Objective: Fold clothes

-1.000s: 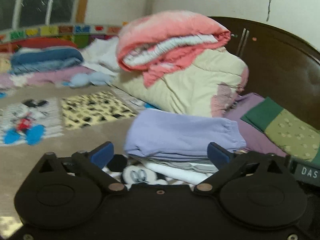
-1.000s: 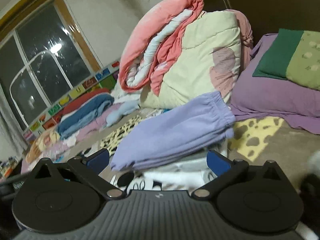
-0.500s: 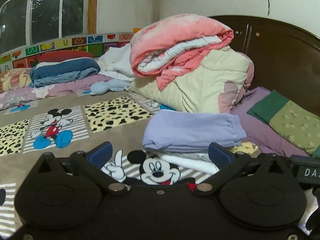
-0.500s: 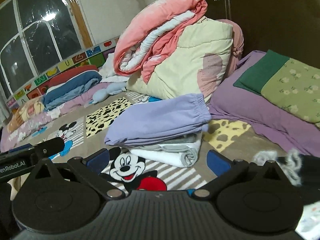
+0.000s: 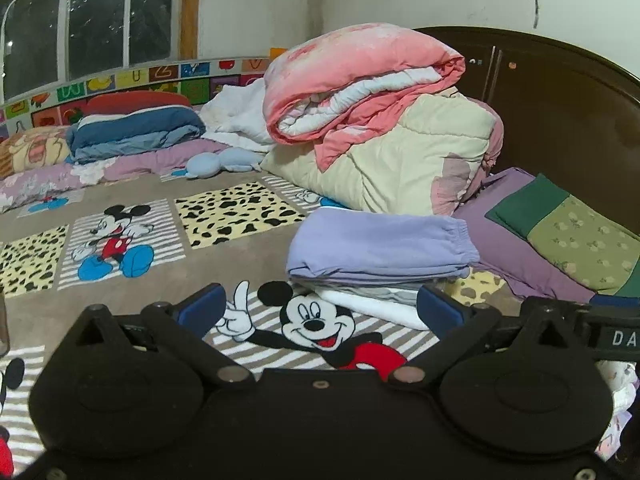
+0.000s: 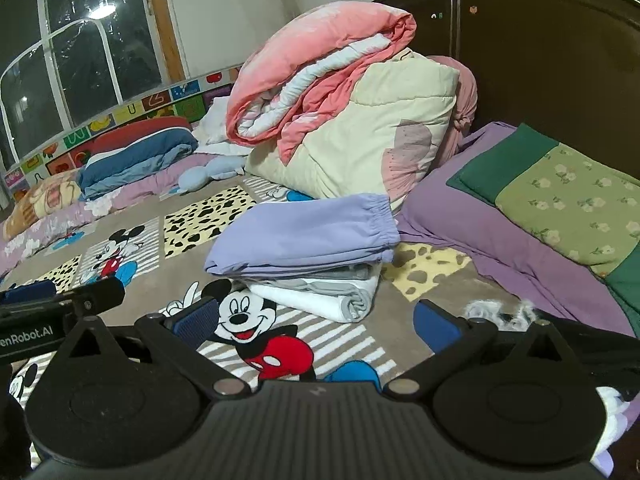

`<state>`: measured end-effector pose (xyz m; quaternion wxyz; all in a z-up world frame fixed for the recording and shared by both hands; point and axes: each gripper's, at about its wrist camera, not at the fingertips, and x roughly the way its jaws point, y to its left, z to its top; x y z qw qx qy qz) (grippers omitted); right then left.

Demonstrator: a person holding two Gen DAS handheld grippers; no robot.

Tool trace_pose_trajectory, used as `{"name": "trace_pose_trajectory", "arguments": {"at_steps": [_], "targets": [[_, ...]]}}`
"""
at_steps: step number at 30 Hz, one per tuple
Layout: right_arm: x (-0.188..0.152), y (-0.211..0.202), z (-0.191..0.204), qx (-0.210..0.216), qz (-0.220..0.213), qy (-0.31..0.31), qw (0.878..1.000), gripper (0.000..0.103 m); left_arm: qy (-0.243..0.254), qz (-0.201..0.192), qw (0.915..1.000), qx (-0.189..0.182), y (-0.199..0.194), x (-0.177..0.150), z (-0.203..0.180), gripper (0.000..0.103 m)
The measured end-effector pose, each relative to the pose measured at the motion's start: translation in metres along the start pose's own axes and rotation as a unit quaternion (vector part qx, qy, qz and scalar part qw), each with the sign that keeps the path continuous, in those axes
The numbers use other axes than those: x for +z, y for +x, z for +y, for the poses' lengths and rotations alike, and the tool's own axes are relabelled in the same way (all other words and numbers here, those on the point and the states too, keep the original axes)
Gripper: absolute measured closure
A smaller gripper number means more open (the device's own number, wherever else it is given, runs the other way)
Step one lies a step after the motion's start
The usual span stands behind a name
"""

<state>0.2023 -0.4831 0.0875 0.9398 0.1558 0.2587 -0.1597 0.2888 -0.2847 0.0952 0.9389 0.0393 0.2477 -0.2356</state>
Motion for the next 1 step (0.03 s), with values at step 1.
{"name": "trace_pose_trajectory", "arguments": {"at_steps": [1], "targets": [[-0.0003, -0.0016, 0.0011, -0.001, 0.001, -0.002, 1.000, 0.000, -0.002, -0.003, 1.0000, -0.001, -0.0027, -0.0006, 0.0010, 0.000]]}}
